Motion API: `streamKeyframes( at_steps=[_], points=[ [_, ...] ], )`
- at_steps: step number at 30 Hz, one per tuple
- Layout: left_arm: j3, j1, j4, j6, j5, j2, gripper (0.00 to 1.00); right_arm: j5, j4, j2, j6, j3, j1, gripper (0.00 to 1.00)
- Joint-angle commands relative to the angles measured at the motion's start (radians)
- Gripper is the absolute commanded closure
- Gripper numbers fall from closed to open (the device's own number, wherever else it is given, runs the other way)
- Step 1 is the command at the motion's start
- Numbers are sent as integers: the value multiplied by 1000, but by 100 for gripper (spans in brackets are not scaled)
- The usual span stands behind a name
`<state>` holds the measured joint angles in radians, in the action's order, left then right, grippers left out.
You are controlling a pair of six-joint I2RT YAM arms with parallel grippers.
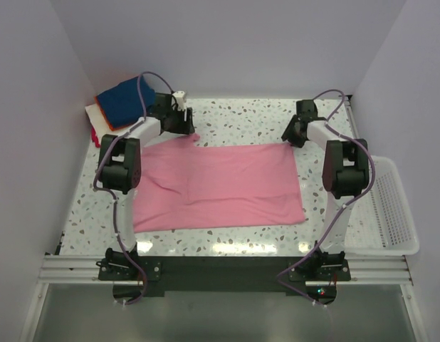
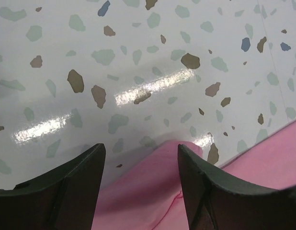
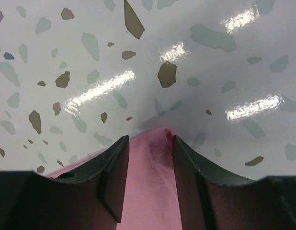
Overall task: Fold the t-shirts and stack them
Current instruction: Fold the tshirt
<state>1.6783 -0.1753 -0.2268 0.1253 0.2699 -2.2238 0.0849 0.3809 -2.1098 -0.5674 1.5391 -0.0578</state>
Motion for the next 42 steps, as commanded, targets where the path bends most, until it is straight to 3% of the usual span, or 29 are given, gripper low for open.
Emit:
streamKeyframes(
  at_steps=[1,17,20,27,30,35,37,38,42],
  points=[
    [12,-4,44,-58,87,23,33,-14,-37,86,-11,-11,4,55],
    [-144,-29,101,-42,104,112,40,-37,-62,185,-20,-73,4,56],
    [-163,-33,96,-41,98,133,47,-50,-71,206,-26,-89,3,57],
    [-221,-35,118,-32,80,187,81,-59,-77,232,-26,-111,-16,58],
    [-238,-35,118,-26,78,208,88,-65,-79,240,-29,-119,-22,59],
    [-281,-35,136,-7,66,242,91,-77,-85,255,-31,-128,-37,59],
    [-296,-36,150,-4,54,253,80,-79,-88,261,-29,-129,-51,59],
    [-299,-36,152,0,36,254,62,-74,-85,263,-25,-128,-57,59],
    [-310,-43,159,-4,19,271,42,-66,-89,281,-19,-143,-83,59]
  ],
)
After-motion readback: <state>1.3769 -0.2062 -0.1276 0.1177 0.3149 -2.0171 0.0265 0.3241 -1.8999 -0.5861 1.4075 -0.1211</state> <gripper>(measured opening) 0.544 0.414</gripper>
